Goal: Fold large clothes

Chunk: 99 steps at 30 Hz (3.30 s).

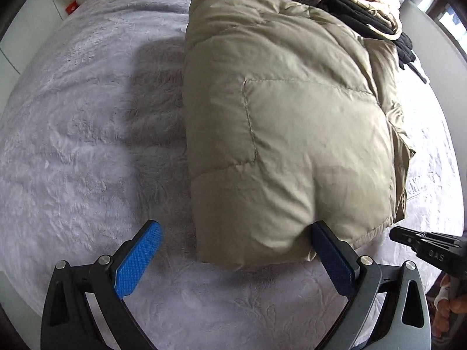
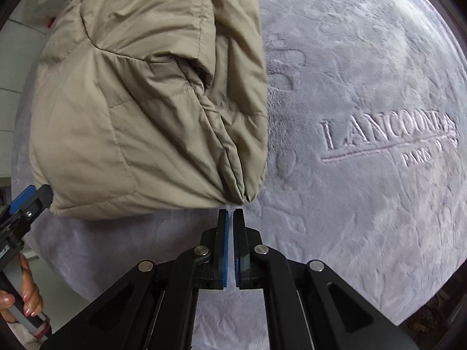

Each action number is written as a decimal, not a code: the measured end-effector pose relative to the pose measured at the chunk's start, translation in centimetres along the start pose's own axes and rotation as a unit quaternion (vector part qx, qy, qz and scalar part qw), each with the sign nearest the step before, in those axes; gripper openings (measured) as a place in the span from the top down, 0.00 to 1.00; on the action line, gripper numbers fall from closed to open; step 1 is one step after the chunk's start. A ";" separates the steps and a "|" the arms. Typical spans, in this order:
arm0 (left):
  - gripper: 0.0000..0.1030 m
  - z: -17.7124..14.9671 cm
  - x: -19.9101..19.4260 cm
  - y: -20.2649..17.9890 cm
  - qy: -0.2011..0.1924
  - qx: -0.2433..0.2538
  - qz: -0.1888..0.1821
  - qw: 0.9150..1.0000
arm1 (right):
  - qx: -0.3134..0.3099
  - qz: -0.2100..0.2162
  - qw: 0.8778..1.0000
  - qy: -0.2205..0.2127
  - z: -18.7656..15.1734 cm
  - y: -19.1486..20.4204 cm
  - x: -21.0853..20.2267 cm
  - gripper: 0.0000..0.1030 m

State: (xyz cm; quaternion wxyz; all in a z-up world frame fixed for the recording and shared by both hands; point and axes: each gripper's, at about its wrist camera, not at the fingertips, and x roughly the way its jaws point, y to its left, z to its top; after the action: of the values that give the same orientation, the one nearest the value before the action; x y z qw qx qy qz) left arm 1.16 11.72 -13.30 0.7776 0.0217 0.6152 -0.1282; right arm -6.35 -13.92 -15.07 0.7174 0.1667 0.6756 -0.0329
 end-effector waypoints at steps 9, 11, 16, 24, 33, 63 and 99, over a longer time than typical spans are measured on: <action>0.01 0.4 -1.8 1.3 -0.004 0.029 -0.026 0.999 | 0.033 0.001 0.999 -0.043 -4.1 2.4 -3.2 0.96; 0.01 0.3 -2.4 1.4 -0.008 0.034 -0.027 0.999 | 0.029 0.002 0.999 -0.045 -4.2 2.7 -4.1 0.96; 0.01 0.4 -4.8 1.7 -0.026 0.031 -0.027 0.999 | 0.001 0.002 0.999 -0.054 -4.4 5.5 -5.6 0.96; 0.01 0.4 -9.0 1.5 -0.059 0.003 -0.026 0.998 | -0.036 0.003 0.995 -0.093 -2.8 6.7 -10.8 0.95; 0.01 0.4 -14.2 0.2 -0.110 -0.030 0.000 0.993 | -0.071 -0.010 0.983 -0.171 -0.6 5.7 -16.2 0.19; 0.01 -1.2 -21.0 -3.3 -0.179 -0.022 0.088 0.980 | -0.059 -0.050 0.958 -0.276 -2.3 6.4 -22.5 0.00; 0.01 -1.6 -21.2 -3.7 -0.179 -0.025 0.086 0.980 | -0.061 -0.050 0.957 -0.278 -2.1 6.4 -22.9 0.00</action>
State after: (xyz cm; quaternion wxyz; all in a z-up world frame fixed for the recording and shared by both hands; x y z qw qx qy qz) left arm -5.64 12.10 7.16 0.8834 0.0321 0.4653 -0.0467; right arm -8.53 -11.42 8.58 0.8833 0.0731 0.4573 -0.0723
